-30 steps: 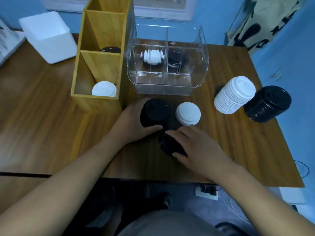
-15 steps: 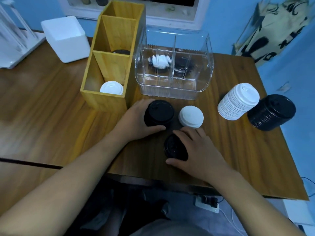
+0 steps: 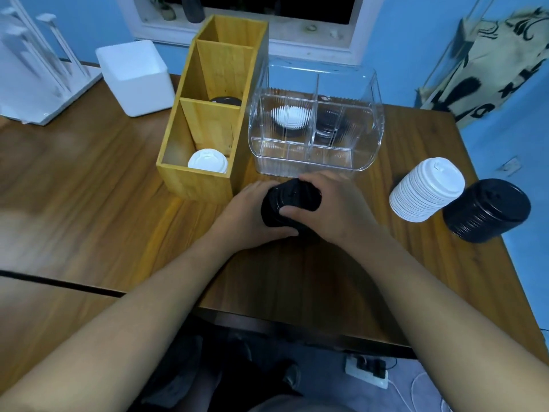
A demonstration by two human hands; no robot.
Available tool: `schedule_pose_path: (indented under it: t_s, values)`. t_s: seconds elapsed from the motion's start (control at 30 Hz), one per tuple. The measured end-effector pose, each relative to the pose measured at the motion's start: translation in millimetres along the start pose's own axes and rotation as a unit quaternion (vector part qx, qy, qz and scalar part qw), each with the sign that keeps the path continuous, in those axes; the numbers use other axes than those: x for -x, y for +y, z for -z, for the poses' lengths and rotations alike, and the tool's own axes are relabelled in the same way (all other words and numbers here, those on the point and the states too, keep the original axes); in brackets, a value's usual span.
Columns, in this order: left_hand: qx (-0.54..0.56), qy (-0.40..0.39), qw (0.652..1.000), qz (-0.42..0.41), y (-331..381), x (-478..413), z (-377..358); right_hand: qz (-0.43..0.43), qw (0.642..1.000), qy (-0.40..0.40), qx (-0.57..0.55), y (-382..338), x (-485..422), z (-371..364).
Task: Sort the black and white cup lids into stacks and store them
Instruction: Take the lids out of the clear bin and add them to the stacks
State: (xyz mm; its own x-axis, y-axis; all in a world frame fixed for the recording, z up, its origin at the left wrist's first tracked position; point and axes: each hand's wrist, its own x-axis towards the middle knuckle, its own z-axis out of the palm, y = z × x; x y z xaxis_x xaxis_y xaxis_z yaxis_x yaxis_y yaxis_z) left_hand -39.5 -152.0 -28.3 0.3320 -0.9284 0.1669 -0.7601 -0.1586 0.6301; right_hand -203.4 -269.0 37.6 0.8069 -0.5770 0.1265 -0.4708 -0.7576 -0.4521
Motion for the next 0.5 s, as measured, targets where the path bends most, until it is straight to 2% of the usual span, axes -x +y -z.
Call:
schedule_pose_path:
  t_s: [0.5]
  values:
    - [0.028, -0.010, 1.000, 0.001, -3, -1, 0, 0.001, 0.999, -0.051, -0.015, -6, -22, -22]
